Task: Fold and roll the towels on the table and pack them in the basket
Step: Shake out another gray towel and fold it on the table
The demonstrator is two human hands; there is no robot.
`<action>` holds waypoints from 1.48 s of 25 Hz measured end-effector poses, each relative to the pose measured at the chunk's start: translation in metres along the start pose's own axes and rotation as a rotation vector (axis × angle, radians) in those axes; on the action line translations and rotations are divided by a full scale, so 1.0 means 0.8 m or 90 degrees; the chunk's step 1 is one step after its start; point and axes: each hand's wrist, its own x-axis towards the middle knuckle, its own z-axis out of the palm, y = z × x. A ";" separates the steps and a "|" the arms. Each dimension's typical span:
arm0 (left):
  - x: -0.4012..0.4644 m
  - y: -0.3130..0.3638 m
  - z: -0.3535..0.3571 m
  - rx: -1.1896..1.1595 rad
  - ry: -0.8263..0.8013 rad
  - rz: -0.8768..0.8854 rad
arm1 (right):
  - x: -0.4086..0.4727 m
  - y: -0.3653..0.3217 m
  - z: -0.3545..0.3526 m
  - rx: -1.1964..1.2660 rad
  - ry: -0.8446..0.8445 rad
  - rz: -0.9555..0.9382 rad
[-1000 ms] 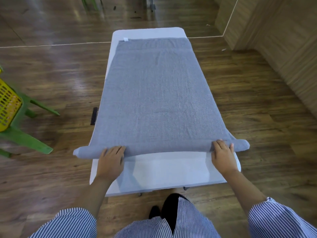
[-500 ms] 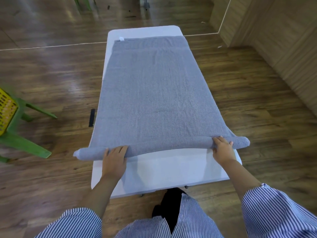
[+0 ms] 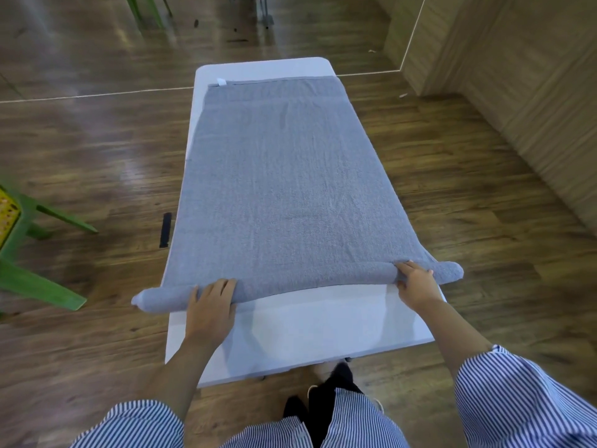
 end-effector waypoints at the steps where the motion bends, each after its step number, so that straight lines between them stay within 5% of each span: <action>1: -0.001 0.000 0.000 0.003 0.000 0.005 | -0.001 -0.002 -0.002 -0.003 -0.004 -0.004; 13: -0.004 -0.024 -0.006 -0.039 0.004 0.075 | -0.022 -0.027 -0.016 -0.120 0.000 -0.065; 19: -0.011 -0.014 -0.007 -0.058 0.042 0.039 | -0.028 -0.001 -0.003 -0.140 0.214 -0.103; 37: -0.027 0.019 0.001 -0.012 0.005 -0.073 | -0.027 0.029 -0.035 -0.145 0.089 -0.217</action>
